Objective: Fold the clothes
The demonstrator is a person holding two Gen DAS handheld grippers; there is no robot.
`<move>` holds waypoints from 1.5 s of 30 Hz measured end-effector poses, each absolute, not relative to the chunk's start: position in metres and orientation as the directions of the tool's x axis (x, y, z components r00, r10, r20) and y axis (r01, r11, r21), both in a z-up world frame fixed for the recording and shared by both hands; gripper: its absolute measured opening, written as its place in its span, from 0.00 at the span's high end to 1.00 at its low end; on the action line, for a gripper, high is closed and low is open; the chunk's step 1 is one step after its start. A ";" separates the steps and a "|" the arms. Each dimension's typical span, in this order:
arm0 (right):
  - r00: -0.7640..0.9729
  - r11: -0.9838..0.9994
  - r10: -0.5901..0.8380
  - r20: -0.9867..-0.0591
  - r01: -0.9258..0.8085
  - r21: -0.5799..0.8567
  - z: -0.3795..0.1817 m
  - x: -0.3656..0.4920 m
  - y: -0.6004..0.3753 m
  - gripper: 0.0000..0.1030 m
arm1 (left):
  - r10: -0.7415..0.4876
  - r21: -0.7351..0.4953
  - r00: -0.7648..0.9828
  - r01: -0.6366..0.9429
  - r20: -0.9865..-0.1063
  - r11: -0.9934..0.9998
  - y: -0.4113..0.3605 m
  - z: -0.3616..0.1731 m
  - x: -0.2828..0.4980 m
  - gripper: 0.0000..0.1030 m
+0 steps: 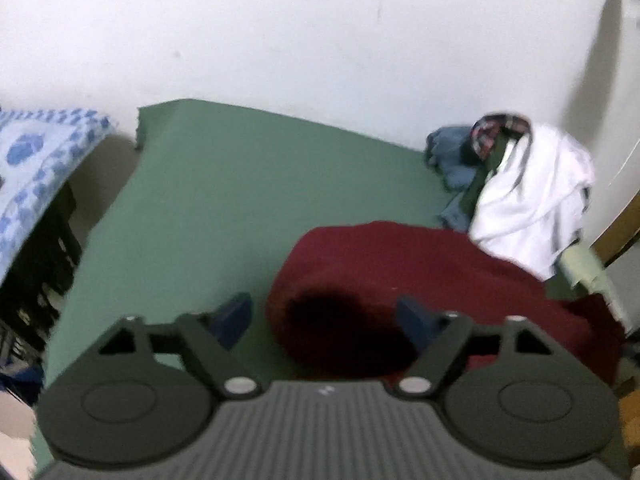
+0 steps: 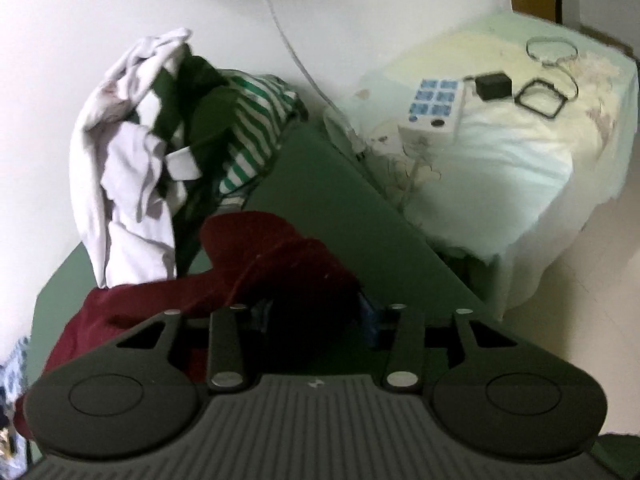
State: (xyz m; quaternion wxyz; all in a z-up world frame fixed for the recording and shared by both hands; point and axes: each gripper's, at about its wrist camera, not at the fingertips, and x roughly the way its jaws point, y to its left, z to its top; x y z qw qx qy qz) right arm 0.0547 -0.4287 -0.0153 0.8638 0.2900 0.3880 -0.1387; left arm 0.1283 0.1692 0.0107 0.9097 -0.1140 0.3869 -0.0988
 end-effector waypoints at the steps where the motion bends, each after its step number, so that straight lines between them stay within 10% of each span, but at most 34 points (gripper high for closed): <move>1: 0.647 0.797 -0.026 -0.762 0.474 0.375 -0.017 0.059 -0.427 0.55 | -0.256 -0.260 0.677 0.099 -0.690 0.961 0.167 0.007 0.131 0.39; 9: 0.643 0.887 -0.008 -0.766 0.358 0.291 -0.001 0.058 -0.411 0.57 | -0.152 -0.098 0.681 0.117 -0.716 0.988 0.147 -0.014 0.134 0.52; 19: 0.571 0.878 -0.146 -0.808 0.451 0.160 -0.034 0.083 -0.409 0.43 | -0.061 0.025 0.669 0.118 -0.740 0.993 0.121 -0.039 0.158 0.98; 23: 0.603 0.873 -0.190 -0.774 0.465 0.148 -0.030 0.102 -0.382 0.81 | 0.022 0.083 0.704 0.052 -0.710 0.995 0.119 -0.036 0.159 0.99; 33: 0.919 0.979 -0.078 -0.387 0.143 0.142 0.083 0.084 -0.314 0.83 | 0.207 0.100 0.915 -0.183 -0.348 0.978 0.163 0.078 0.056 0.98; 39: 0.605 0.993 -0.100 -0.790 0.105 -0.044 0.004 0.119 -0.293 0.71 | 0.341 0.253 0.743 -0.235 -0.576 0.939 0.203 0.023 0.066 0.97; 45: 0.625 0.975 -0.084 -0.776 0.214 0.067 -0.012 0.088 -0.319 0.60 | 0.302 0.305 0.685 -0.121 -0.663 0.945 0.202 -0.004 0.028 0.78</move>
